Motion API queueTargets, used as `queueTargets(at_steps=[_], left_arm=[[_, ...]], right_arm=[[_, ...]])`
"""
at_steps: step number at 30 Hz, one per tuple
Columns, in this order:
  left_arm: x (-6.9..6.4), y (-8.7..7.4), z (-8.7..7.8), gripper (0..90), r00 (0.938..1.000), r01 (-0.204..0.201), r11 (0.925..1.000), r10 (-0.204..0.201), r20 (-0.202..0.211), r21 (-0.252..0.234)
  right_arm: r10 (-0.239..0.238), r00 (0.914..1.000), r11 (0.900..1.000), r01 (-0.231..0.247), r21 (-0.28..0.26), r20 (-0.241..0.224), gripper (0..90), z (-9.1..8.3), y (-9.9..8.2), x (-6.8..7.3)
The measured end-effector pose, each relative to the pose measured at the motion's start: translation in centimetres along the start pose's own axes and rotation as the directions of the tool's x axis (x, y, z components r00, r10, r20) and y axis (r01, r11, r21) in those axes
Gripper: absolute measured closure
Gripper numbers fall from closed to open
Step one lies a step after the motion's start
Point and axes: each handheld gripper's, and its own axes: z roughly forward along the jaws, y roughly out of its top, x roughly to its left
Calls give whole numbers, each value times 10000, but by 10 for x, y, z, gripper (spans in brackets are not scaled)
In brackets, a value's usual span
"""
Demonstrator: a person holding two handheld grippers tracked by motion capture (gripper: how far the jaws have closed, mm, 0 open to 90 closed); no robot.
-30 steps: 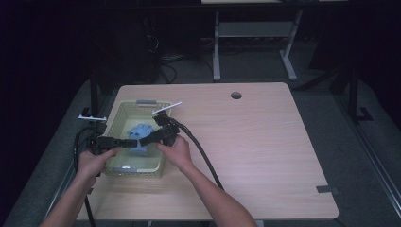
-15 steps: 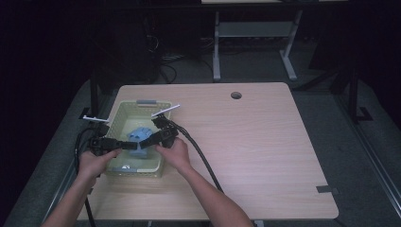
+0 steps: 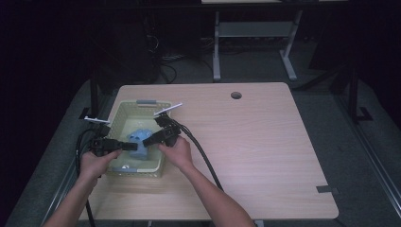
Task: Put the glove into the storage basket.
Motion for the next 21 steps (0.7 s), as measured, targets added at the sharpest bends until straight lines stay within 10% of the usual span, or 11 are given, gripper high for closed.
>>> queueTargets(at_steps=[5,8,21], left_arm=[[-4,3,10,712,9927,-395,9974,459,-1117,595],[-10,5,17,710,9758,-824,9902,1031,-1928,1124],[-12,11,9,577,9578,-828,9892,1124,-2646,1206]], right_arm=[[59,10000,9999,-59,-116,10,709,-5,1,0],[85,10000,9999,-85,-110,-48,707,-5,1,0],[-94,9999,9995,90,-306,-114,700,-16,-2,1]])
